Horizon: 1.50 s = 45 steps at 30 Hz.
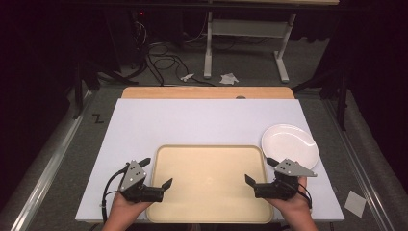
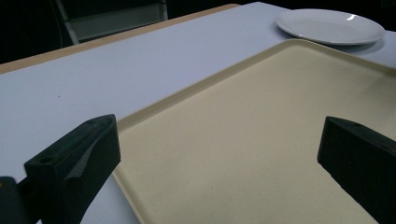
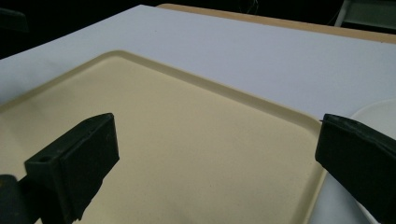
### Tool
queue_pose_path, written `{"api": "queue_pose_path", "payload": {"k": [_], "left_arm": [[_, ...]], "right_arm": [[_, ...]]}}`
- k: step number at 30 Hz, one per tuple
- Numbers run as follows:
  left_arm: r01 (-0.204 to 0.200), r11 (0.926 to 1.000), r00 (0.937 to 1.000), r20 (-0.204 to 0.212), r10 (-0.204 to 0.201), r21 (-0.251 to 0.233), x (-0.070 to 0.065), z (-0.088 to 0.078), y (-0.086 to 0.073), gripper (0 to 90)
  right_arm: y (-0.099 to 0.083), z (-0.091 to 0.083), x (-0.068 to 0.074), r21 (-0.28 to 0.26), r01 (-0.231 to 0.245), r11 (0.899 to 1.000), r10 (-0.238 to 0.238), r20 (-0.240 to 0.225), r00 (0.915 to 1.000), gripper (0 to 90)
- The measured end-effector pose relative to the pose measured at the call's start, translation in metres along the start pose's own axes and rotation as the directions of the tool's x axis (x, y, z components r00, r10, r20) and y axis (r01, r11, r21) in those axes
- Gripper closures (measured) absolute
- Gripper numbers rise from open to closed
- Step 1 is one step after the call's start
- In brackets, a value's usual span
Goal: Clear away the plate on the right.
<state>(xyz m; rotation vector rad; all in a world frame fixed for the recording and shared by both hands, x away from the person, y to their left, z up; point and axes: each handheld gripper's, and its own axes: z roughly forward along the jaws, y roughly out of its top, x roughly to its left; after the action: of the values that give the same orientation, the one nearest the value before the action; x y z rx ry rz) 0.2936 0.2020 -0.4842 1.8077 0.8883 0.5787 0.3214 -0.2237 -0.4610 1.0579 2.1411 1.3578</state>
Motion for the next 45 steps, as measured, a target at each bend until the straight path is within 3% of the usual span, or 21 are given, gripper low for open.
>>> {"api": "queue_pose_path", "payload": {"k": [6, 13, 24, 39, 45], "left_arm": [[0.003, 1.0000, 1.0000, 0.005, -0.003, 0.003, 0.000, 0.001, -0.001, 0.3], [-0.002, 1.0000, 1.0000, 0.005, 0.001, 0.005, 0.001, 0.000, -0.001, 0.3], [-0.009, 0.9999, 0.9999, 0.015, 0.009, 0.009, 0.000, 0.001, -0.001, 0.3], [-0.016, 0.9998, 0.9997, 0.019, 0.015, 0.014, 0.000, 0.002, -0.002, 0.3], [-0.015, 0.9998, 0.9997, 0.019, 0.014, 0.014, 0.002, 0.001, -0.002, 0.3]], "right_arm": [[0.000, -0.001, -0.003, 0.001, -0.018, 1.000, 0.018, -0.008, 0.9998, 0.2], [-0.001, 0.000, -0.001, 0.007, 0.003, 1.000, -0.003, -0.012, 0.9999, 0.3], [-0.001, -0.002, -0.003, 0.009, -0.002, 1.000, 0.002, -0.015, 0.9999, 0.2], [0.000, -0.005, -0.005, -0.001, -0.006, 1.000, 0.006, -0.004, 1.0000, 0.3], [0.000, -0.009, -0.011, -0.006, -0.028, 1.000, 0.028, 0.013, 0.9995, 0.2]]}}
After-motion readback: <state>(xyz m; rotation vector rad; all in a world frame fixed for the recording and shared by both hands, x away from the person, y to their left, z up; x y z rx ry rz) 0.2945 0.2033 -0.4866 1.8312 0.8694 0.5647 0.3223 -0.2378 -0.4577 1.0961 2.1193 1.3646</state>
